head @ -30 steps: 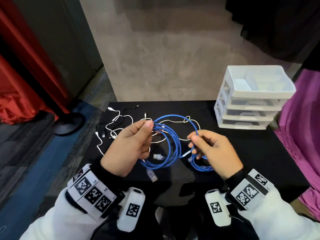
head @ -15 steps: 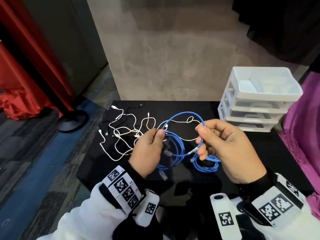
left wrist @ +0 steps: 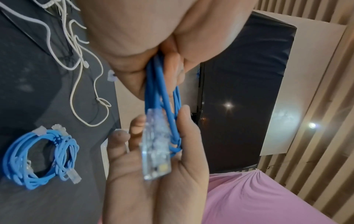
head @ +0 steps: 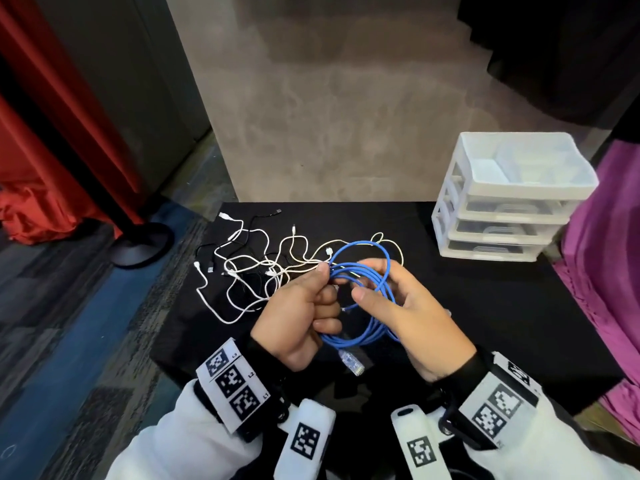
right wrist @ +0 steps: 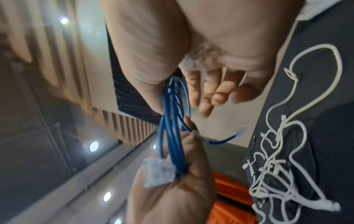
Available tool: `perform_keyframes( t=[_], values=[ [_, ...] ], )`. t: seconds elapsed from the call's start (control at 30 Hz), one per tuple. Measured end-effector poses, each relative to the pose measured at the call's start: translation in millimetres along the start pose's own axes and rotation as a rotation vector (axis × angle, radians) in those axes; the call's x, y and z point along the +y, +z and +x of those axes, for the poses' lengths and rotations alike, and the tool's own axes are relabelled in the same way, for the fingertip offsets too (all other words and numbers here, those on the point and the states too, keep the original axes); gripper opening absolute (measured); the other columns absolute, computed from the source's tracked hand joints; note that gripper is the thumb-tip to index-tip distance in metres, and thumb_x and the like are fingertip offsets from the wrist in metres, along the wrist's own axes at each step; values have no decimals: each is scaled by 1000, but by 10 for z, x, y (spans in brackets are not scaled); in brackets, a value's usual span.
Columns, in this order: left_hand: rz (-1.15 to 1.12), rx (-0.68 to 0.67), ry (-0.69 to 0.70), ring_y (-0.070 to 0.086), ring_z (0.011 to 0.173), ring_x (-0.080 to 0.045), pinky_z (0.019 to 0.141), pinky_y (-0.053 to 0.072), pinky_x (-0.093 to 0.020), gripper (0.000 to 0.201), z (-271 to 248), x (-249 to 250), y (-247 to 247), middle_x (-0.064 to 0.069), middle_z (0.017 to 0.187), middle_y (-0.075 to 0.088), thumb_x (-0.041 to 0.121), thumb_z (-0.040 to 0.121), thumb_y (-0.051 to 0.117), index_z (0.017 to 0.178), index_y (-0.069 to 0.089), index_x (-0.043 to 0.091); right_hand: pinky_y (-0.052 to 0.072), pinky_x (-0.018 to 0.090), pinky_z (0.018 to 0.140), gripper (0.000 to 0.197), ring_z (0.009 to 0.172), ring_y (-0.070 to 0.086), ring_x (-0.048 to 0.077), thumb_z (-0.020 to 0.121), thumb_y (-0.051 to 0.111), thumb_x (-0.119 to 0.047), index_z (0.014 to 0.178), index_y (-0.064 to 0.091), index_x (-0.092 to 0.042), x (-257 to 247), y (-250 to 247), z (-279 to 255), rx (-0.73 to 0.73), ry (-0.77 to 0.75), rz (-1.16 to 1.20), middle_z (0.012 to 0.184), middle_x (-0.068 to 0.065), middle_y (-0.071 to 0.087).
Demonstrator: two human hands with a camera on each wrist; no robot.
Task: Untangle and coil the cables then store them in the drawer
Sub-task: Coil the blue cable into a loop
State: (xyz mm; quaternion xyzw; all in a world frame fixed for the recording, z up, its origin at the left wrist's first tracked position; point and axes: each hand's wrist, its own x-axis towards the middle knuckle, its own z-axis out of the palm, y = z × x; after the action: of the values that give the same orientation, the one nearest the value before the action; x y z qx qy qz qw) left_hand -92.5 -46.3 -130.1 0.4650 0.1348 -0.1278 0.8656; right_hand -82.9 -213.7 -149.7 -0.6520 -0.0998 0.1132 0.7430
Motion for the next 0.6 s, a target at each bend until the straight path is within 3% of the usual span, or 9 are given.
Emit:
perform_keyframes(
  t=[0.07,0.2,0.27,0.33,0.4,0.47,0.5,0.53,0.6],
  values=[
    [-31,-19,-5,15,42,-2,35,21,-14,31,0,-1,29,9,54,23,31,107,43,91,57,9,54,25,84,28,95,68,15,93,72,-9,121,68,-10,-25,18,-13,-87,25,191,104,11,74],
    [-109,-53,-44,8,54,-9,37,20,-14,32,15,16,37,5,58,18,33,105,46,93,57,6,47,20,52,39,67,65,14,98,60,-16,134,56,-3,-97,40,-78,-177,107,397,84,16,62],
    [-169,-72,-92,8,51,-7,35,20,-13,32,18,34,12,8,55,20,33,105,46,91,57,6,43,21,49,46,64,59,17,99,64,-33,136,55,-7,-76,9,-66,-209,85,302,84,15,60],
    [-207,-82,-131,8,47,-5,34,20,-12,33,18,73,-36,11,56,18,33,105,45,88,57,7,40,24,52,59,65,46,28,92,68,-55,132,58,-12,-33,-101,-44,-249,19,70,91,22,57],
    [-221,-73,-128,9,45,-5,33,20,-13,35,23,169,-125,11,59,14,34,105,44,86,58,8,36,25,55,51,66,41,24,90,69,-59,117,67,-16,-58,-272,-33,-293,-26,-137,93,22,61],
    [-190,-39,-90,13,42,-3,33,22,-13,34,33,307,-251,12,56,18,33,105,44,88,59,7,31,19,55,25,58,39,8,97,68,-43,93,74,-19,-117,-490,-9,-201,-71,-297,73,-2,63],
    [-127,-14,-62,16,41,-2,33,21,-13,34,36,358,-305,11,55,22,32,105,44,91,59,6,28,18,52,23,53,36,4,99,67,-34,85,74,-18,-127,-607,14,-90,-83,-323,63,-9,56],
    [-33,10,-30,18,41,-1,35,21,-13,35,40,375,-344,11,55,24,31,106,43,93,61,4,25,18,50,24,50,32,4,99,65,-30,81,74,-16,-120,-713,38,26,-74,-301,58,-12,48],
    [193,38,47,19,44,-2,39,23,-15,37,64,316,-356,10,54,26,30,108,42,99,63,1,15,22,49,27,47,23,10,95,64,-34,82,74,-12,-116,-830,74,164,-21,-193,58,-2,36]
  ],
)
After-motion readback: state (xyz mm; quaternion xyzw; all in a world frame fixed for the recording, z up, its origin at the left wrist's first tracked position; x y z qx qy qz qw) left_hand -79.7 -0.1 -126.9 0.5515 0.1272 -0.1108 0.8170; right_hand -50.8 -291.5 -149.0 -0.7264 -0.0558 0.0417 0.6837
